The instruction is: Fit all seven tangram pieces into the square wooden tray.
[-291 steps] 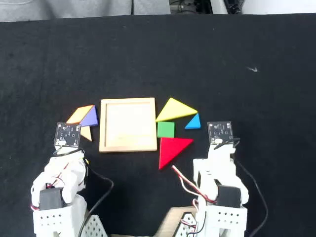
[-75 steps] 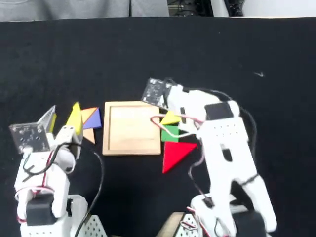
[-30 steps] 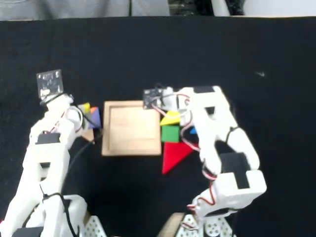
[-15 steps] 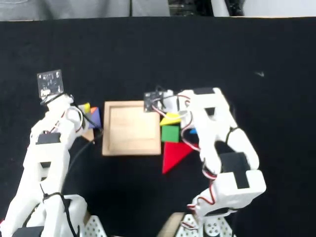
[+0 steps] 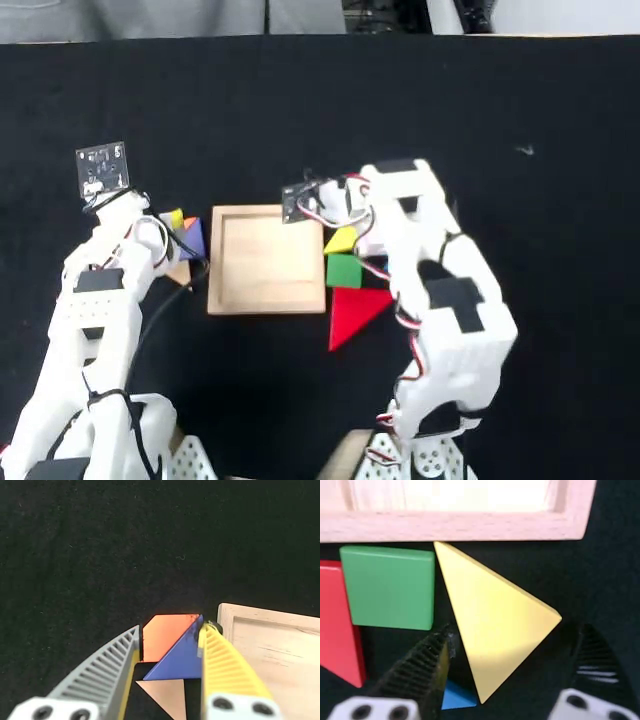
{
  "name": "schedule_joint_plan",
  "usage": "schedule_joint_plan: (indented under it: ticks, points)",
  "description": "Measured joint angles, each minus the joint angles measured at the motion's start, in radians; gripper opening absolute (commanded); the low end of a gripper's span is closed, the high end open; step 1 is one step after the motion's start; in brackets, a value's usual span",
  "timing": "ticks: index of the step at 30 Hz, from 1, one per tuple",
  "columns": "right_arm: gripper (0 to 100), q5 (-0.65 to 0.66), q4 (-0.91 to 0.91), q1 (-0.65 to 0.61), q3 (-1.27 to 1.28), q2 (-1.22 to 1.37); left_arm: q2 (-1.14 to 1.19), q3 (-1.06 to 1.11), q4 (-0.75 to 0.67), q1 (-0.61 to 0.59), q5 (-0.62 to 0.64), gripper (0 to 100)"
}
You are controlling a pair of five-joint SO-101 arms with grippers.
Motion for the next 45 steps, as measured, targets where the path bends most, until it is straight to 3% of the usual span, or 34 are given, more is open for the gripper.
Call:
schedule_joint_plan:
  ticks: [15,32,39,45]
  points:
    - [36.0,0.091,0.284,-0.008,-0.354,0.23,0.0,0.0,0.0,0.0,0.0,20]
    - [35.9,0.12,0.296,-0.017,-0.368,0.235,0.0,0.0,0.0,0.0,0.0,20]
    - [23.3,0.12,0.287,-0.017,-0.381,0.235,0.0,0.0,0.0,0.0,0.0,20]
    - [29.5,0.126,0.287,-0.02,-0.388,0.235,0.0,0.0,0.0,0.0,0.0,20]
